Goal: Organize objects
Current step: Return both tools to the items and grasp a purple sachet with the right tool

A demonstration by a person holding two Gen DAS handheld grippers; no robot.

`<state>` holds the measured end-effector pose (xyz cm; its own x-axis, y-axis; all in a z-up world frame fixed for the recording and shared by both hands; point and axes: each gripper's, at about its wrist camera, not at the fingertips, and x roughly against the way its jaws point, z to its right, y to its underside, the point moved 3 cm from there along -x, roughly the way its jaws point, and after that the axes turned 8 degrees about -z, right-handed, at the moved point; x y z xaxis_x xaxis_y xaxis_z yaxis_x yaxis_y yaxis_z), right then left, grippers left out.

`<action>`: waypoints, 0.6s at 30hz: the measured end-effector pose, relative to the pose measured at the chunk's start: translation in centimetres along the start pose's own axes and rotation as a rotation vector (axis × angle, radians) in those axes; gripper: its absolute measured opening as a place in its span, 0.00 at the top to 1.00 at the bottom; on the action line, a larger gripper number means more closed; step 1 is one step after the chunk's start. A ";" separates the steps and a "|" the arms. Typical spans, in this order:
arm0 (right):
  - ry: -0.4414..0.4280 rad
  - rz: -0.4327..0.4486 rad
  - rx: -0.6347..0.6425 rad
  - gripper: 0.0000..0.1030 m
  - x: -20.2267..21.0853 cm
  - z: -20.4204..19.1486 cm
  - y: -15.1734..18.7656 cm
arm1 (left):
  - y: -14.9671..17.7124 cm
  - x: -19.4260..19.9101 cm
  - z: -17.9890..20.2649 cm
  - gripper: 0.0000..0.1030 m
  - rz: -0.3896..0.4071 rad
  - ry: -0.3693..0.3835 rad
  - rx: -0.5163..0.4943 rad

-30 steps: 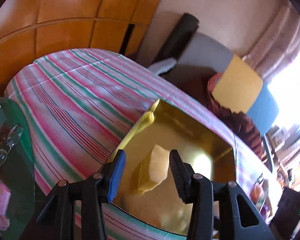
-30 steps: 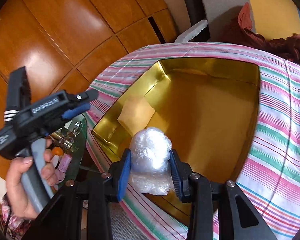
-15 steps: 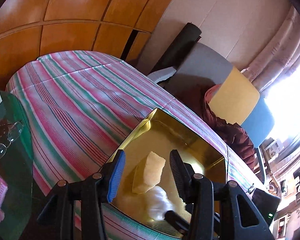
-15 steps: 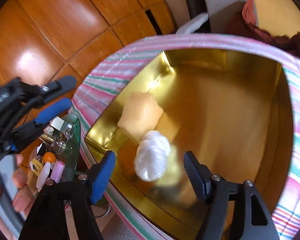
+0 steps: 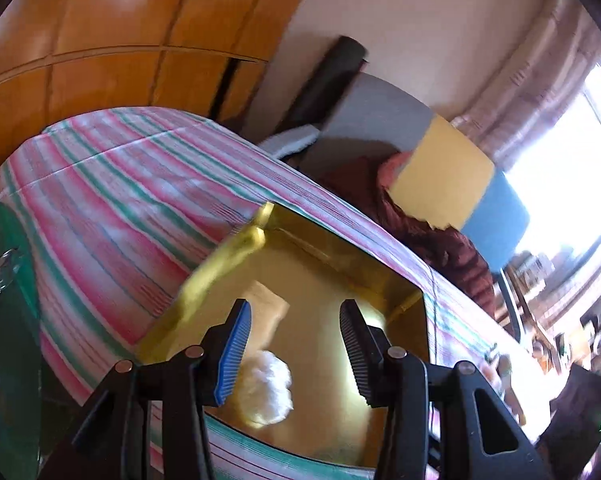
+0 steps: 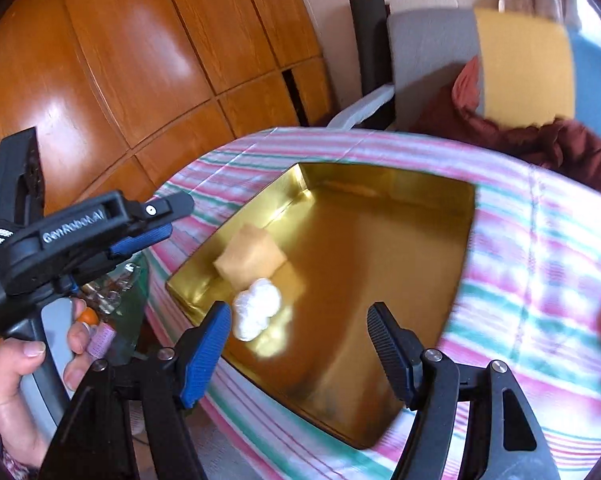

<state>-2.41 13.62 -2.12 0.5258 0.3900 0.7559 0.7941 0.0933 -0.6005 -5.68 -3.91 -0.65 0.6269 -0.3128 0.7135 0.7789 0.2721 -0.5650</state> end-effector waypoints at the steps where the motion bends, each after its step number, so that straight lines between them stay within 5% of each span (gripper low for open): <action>1: 0.024 0.004 0.007 0.31 0.6 0.4 0.2 | 0.3 -0.3 0.6 0.55 -0.011 0.005 -0.021; 10: 0.153 0.016 -0.047 0.31 4.6 5.6 3.0 | 3.8 -2.0 6.2 0.55 -0.117 0.111 -0.210; 18: 0.327 -0.031 -0.225 0.31 7.8 14.1 7.4 | 7.4 -1.9 11.4 0.55 -0.174 0.225 -0.370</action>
<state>3.28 30.31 -4.40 0.5414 0.0741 0.8375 0.8388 -0.1166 -0.5319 -1.26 9.10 -1.45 0.4422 -0.5262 0.7263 0.8012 -0.1321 -0.5836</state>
